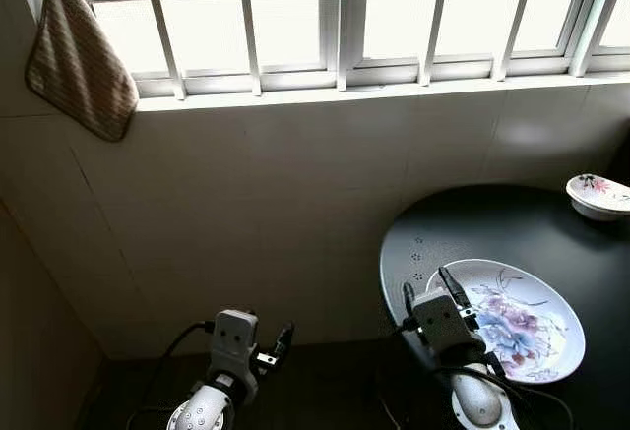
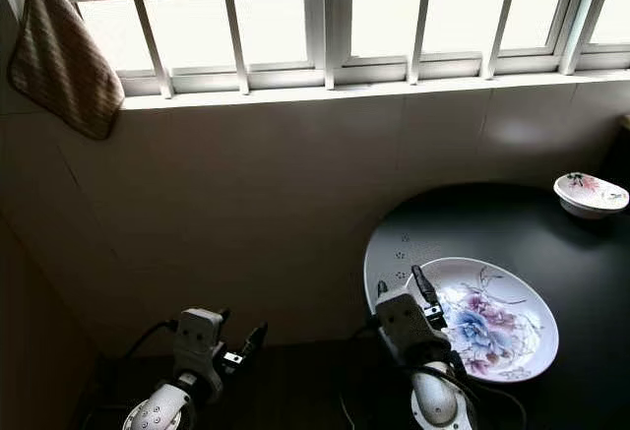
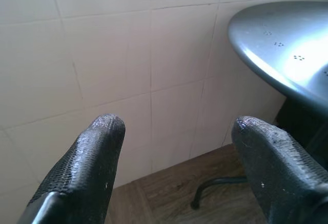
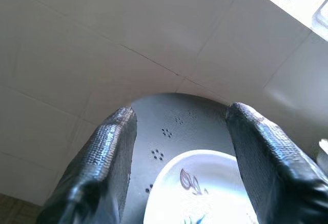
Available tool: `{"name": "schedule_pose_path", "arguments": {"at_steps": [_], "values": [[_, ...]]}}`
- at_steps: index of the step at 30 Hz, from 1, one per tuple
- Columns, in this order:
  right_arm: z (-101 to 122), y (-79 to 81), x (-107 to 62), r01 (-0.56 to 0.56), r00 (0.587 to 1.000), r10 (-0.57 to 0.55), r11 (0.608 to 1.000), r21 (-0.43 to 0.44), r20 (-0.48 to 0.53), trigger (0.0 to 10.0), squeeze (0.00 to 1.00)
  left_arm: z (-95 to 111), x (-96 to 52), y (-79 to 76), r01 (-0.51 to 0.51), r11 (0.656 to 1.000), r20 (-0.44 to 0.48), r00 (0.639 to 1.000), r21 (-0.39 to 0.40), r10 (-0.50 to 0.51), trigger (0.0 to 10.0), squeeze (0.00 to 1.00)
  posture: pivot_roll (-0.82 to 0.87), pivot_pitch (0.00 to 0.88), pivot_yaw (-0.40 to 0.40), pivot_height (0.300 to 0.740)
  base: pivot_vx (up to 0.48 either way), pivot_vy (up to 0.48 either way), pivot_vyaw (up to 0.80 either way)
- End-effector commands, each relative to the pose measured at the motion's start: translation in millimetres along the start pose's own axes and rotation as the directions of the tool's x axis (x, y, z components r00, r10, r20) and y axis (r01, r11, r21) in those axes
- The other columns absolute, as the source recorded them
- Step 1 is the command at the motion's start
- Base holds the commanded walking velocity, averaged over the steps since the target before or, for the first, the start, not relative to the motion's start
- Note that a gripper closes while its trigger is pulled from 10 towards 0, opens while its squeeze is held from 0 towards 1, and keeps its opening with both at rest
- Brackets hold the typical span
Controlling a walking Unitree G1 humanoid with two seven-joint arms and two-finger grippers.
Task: Kitchen organization
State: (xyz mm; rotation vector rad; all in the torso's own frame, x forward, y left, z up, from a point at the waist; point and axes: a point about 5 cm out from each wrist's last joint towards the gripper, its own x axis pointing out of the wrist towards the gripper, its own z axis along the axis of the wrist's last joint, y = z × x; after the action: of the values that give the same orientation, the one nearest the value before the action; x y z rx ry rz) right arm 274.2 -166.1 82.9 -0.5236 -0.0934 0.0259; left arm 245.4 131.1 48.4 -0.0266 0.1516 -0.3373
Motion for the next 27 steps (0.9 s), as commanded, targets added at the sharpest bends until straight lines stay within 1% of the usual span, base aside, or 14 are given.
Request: {"name": "schedule_pose_path", "arguments": {"at_steps": [1, 4, 5, 6, 10, 12, 16, 20, 22, 23, 24, 25, 27], "values": [[-8, -5.0, 2.2, 0.030, 0.998, -0.027, 0.998, 0.047, -0.059, 10.0, 0.00, 4, 0.7, 1.0, -0.002, 1.000, 0.014, 1.000, 0.002, 0.002, 10.0, 0.00, 0.03, 0.000, 0.038, 0.740, 0.000, 0.000, 0.00], [-11, -3.8, 3.2, 0.025, 0.996, -0.017, 0.996, 0.082, -0.091, 10.0, 0.00, 4, 0.8, 0.9, -0.002, 1.000, 0.014, 1.000, 0.001, 0.002, 10.0, 0.00, 0.03, 0.000, 0.038, 0.740, 0.000, 0.000, 0.00], [-14, -2.7, 4.2, 0.015, 0.993, -0.003, 0.994, 0.104, -0.117, 10.0, 0.00, 4, 1.1, 0.9, -0.001, 1.000, 0.013, 1.000, 0.001, 0.001, 10.0, 0.00, 0.03, 0.000, 0.039, 0.740, 0.000, 0.000, 0.00], [-14, -2.7, 4.2, 0.015, 0.993, -0.003, 0.994, 0.104, -0.117, 10.0, 0.00, 4, 1.1, 0.9, -0.001, 1.000, 0.013, 1.000, 0.001, 0.001, 10.0, 0.00, 0.03, 0.000, 0.039, 0.740, 0.000, 0.000, 0.00], [-21, 0.0, 5.9, 0.004, 0.978, 0.026, 0.989, 0.147, -0.205, 10.0, 0.00, 4, 2.0, 1.1, -0.001, 1.000, 0.014, 1.000, -0.001, 0.001, 10.0, 0.00, 0.03, 0.000, 0.040, 0.740, 0.000, 0.000, 0.00], [-23, -0.4, 6.8, 0.010, 0.974, 0.028, 0.986, 0.166, -0.225, 10.0, 0.00, 4, 2.5, 0.9, 0.000, 1.000, 0.015, 1.000, -0.001, 0.000, 10.0, 0.00, 0.03, 0.000, 0.040, 0.740, 0.000, 0.000, 0.00], [-23, 0.5, 8.0, -0.002, 0.970, 0.044, 0.985, 0.173, -0.240, 10.0, 0.00, 4, 2.6, 1.0, 0.000, 1.000, 0.015, 1.000, 0.000, 0.000, 10.0, 0.00, 0.03, 0.000, 0.040, 0.740, 0.000, 0.000, 0.00], [-25, 4.7, 8.1, -0.031, 0.957, 0.075, 0.987, 0.160, -0.279, 10.0, 0.00, 4, 2.3, 1.3, 0.000, 1.000, 0.014, 1.000, 0.000, 0.000, 10.0, 0.00, 0.03, 0.000, 0.041, 0.740, 0.000, 0.000, 0.00], [-29, 4.4, 7.7, -0.017, 0.946, 0.067, 0.987, 0.159, -0.316, 10.0, 0.00, 4, 2.0, 1.6, 0.000, 1.000, 0.014, 1.000, 0.000, 0.000, 10.0, 0.00, 0.04, 0.000, 0.041, 0.740, 0.000, 0.000, 0.00], [-34, 1.5, 7.6, 0.026, 0.931, 0.043, 0.982, 0.185, -0.362, 10.0, 0.00, 4, 1.7, 1.9, 0.000, 1.000, 0.014, 1.000, 0.000, 0.000, 10.0, 0.00, 0.04, 0.000, 0.041, 0.740, 0.000, 0.000, 0.00], [-34, 1.5, 7.6, 0.026, 0.931, 0.043, 0.982, 0.185, -0.362, 10.0, 0.00, 4, 1.7, 1.9, 0.000, 1.000, 0.014, 1.000, 0.000, 0.000, 10.0, 0.00, 0.04, 0.000, 0.041, 0.740, 0.000, 0.000, 0.00], [-40, -0.3, 7.3, 0.068, 0.909, 0.036, 0.970, 0.233, -0.416, 10.0, 0.00, 4, 1.4, 2.4, 0.000, 1.000, 0.013, 1.000, 0.000, 0.000, 10.0, 0.00, 0.04, 0.000, 0.042, 0.740, 0.000, 0.000, 0.00], [-41, -0.3, 7.2, 0.076, 0.903, 0.038, 0.966, 0.246, -0.429, 10.0, 0.00, 4, 1.4, 2.4, 0.000, 1.000, 0.013, 1.000, 0.000, 0.000, 10.0, 0.00, 0.04, 0.000, 0.042, 0.740, 0.000, 0.000, 0.00]]}}
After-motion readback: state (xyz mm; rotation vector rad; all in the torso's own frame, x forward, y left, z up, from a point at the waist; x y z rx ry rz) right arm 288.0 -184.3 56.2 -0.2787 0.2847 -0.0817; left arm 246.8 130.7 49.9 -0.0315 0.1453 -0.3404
